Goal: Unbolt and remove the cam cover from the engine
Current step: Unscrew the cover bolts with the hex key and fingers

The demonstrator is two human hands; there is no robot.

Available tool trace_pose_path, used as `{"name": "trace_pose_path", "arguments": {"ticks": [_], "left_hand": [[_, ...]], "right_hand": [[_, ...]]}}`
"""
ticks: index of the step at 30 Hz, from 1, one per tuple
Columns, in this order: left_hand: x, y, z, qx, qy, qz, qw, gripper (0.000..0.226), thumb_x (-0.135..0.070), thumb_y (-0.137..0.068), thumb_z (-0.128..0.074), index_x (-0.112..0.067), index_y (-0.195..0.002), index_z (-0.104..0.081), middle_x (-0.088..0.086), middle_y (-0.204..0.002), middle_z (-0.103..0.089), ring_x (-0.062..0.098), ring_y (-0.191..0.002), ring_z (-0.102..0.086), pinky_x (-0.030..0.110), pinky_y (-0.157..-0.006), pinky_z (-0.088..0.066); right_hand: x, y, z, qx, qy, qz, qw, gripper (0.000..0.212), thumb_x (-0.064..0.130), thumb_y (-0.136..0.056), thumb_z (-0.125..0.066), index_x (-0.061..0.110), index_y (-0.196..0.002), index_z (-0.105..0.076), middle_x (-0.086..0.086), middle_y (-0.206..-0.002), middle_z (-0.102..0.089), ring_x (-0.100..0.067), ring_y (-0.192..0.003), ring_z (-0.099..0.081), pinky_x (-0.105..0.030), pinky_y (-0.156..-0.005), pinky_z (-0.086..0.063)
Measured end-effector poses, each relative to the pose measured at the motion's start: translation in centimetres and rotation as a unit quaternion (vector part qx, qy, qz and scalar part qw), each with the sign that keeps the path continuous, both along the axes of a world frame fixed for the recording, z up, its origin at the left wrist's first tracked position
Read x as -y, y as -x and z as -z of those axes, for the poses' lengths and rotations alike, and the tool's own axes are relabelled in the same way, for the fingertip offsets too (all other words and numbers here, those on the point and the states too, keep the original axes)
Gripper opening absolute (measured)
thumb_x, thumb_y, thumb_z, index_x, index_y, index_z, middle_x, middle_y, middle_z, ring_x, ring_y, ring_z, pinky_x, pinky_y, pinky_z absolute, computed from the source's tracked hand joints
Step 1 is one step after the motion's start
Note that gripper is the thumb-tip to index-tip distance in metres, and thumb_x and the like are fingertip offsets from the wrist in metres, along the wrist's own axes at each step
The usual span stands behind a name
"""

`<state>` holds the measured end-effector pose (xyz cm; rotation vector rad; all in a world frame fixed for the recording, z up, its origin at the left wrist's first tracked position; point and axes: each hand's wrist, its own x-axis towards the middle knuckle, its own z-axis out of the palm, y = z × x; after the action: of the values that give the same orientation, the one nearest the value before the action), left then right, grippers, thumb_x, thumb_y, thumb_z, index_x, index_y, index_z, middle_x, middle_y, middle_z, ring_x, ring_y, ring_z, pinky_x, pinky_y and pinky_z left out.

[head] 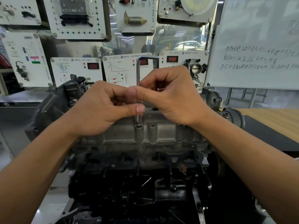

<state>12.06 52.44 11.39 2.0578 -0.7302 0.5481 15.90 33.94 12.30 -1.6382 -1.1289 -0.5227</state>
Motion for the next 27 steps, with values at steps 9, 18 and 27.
{"name": "trace_pose_path", "arguments": {"ticks": [9, 18, 27], "left_hand": [[0.2, 0.1, 0.0, 0.013, 0.016, -0.016, 1.000, 0.034, -0.042, -0.069, -0.078, -0.018, -0.093, -0.080, 0.027, -0.083, -0.071, 0.059, -0.072, -0.057, 0.068, -0.069, -0.049], [-0.7, -0.1, 0.1, 0.004, -0.051, 0.037, 0.998, 0.018, -0.029, -0.087, -0.066, -0.020, -0.098, -0.077, -0.015, -0.066, -0.071, 0.003, -0.061, -0.065, 0.016, -0.066, -0.055], [-0.7, -0.2, -0.1, -0.027, -0.031, 0.036, 0.999, 0.024, -0.032, -0.080, -0.068, -0.018, -0.098, -0.077, -0.007, -0.085, -0.078, 0.006, -0.048, -0.049, 0.017, -0.049, -0.045]], "right_hand": [[-0.1, -0.1, 0.0, 0.009, 0.006, 0.016, 1.000, 0.020, 0.016, -0.082, -0.081, 0.000, -0.073, -0.072, -0.015, -0.065, -0.068, -0.019, -0.053, -0.057, -0.025, -0.050, -0.046], [-0.1, -0.1, 0.0, 0.027, 0.043, 0.010, 0.999, 0.020, 0.016, -0.091, -0.070, -0.002, -0.083, -0.073, -0.017, -0.070, -0.071, -0.034, -0.064, -0.068, -0.047, -0.057, -0.054], [-0.2, -0.2, -0.1, 0.043, 0.035, 0.002, 0.998, 0.019, 0.013, -0.093, -0.067, 0.004, -0.077, -0.072, -0.015, -0.063, -0.066, -0.031, -0.058, -0.061, -0.037, -0.054, -0.048]]}}
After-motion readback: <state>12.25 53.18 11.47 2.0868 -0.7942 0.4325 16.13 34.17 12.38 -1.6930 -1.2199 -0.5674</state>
